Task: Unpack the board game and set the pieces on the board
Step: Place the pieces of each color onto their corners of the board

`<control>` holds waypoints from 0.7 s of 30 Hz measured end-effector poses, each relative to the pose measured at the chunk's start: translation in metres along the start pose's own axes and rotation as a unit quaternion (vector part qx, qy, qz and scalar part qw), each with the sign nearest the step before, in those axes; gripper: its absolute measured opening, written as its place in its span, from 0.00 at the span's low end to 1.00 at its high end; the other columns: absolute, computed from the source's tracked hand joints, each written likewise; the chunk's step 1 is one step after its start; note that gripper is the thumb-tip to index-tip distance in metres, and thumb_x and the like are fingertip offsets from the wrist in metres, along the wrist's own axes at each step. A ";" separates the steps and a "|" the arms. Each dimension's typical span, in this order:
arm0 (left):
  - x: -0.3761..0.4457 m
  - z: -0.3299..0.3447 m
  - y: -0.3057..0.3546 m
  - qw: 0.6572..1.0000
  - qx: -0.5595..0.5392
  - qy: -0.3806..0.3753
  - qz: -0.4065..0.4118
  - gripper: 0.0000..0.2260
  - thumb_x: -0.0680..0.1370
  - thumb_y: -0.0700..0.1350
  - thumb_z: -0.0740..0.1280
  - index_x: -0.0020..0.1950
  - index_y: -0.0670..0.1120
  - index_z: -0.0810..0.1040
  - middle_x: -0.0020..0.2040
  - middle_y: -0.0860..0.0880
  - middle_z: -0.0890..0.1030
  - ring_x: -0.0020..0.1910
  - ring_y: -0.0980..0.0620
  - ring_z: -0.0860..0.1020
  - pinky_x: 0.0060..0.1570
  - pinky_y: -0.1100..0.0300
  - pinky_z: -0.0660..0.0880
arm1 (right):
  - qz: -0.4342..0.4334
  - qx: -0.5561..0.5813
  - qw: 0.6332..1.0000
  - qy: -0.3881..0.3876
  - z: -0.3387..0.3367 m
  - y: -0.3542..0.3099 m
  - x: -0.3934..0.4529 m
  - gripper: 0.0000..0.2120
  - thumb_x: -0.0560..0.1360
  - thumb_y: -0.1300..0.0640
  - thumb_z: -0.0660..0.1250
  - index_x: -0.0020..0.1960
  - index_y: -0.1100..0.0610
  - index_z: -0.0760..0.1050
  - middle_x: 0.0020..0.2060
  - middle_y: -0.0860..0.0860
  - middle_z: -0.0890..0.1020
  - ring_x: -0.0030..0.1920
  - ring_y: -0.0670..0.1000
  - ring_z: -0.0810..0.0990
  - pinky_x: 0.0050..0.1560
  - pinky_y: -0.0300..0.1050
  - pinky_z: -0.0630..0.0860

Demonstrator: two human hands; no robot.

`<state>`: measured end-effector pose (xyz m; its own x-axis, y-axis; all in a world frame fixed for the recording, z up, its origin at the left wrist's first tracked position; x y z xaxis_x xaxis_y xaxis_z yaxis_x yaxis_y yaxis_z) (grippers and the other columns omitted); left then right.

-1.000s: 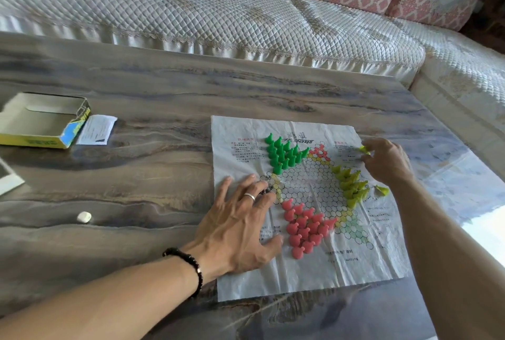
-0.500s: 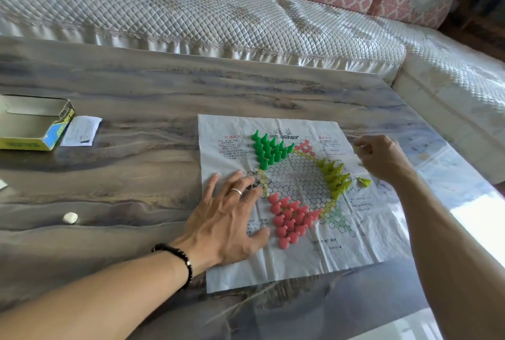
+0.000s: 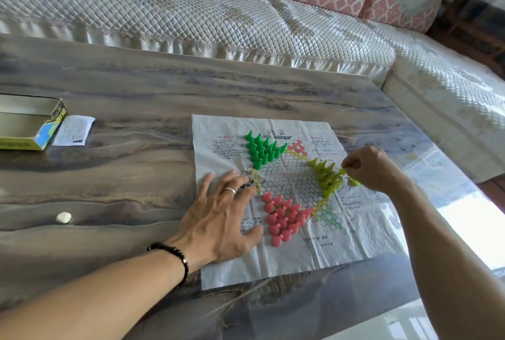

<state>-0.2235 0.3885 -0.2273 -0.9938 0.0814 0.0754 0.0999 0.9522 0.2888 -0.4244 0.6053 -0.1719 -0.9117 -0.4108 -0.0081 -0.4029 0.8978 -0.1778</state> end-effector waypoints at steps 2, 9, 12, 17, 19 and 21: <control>0.000 0.001 0.000 1.000 0.006 -0.003 0.000 0.35 0.73 0.67 0.52 0.76 0.51 0.58 0.79 0.48 0.56 0.78 0.49 0.49 0.75 0.41 0.42 | 0.000 0.004 1.000 -0.018 0.005 -0.002 -0.001 0.07 0.73 0.66 0.68 0.42 0.56 0.82 0.32 0.46 0.82 0.31 0.44 0.82 0.41 0.46 0.82; 0.000 0.002 -0.001 1.000 0.001 -0.003 0.000 0.35 0.73 0.67 0.52 0.76 0.51 0.58 0.79 0.48 0.56 0.78 0.49 0.49 0.75 0.40 0.43 | 0.004 0.015 0.999 -0.033 0.012 -0.002 -0.001 0.06 0.73 0.66 0.69 0.42 0.55 0.80 0.32 0.48 0.82 0.30 0.44 0.83 0.38 0.45 0.82; -0.001 0.002 -0.002 1.000 0.000 -0.005 0.000 0.35 0.73 0.67 0.51 0.77 0.51 0.58 0.79 0.48 0.56 0.78 0.49 0.48 0.75 0.40 0.43 | -0.002 0.022 0.999 -0.028 0.013 -0.003 0.000 0.04 0.73 0.66 0.70 0.46 0.59 0.81 0.33 0.48 0.82 0.31 0.45 0.82 0.38 0.41 0.81; 0.000 0.003 -0.002 1.000 0.004 -0.006 0.001 0.35 0.73 0.68 0.51 0.77 0.51 0.57 0.79 0.48 0.55 0.78 0.49 0.47 0.75 0.40 0.44 | 0.003 0.035 0.999 0.009 0.008 0.001 -0.002 0.13 0.73 0.68 0.69 0.57 0.62 0.78 0.45 0.56 0.84 0.35 0.46 0.82 0.39 0.37 0.79; 0.000 0.003 -0.002 1.000 0.003 -0.006 0.001 0.35 0.73 0.68 0.51 0.76 0.51 0.58 0.79 0.48 0.56 0.78 0.49 0.48 0.75 0.40 0.44 | 0.018 0.036 0.998 0.057 -0.004 0.010 -0.005 0.12 0.73 0.67 0.67 0.57 0.62 0.79 0.48 0.57 0.84 0.37 0.47 0.81 0.40 0.34 0.76; 0.000 0.004 -0.002 1.000 0.002 -0.005 0.002 0.35 0.73 0.68 0.51 0.76 0.51 0.58 0.79 0.48 0.56 0.78 0.48 0.48 0.75 0.40 0.44 | 0.035 0.031 0.995 0.090 -0.014 0.019 -0.010 0.10 0.73 0.65 0.68 0.53 0.61 0.82 0.47 0.57 0.85 0.40 0.49 0.79 0.44 0.39 0.75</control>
<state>-0.2236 0.3878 -0.2312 -0.9939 0.0878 0.0665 0.1032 0.9529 0.2850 -0.4242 0.6287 -0.1613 -0.9392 -0.3075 0.1529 -0.3374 0.9091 -0.2443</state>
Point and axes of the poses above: each hand's wrist, its own x-axis towards the middle knuckle, its own z-axis out of the palm, y = z × x, the point moved 10 cm from there along x, towards the middle knuckle
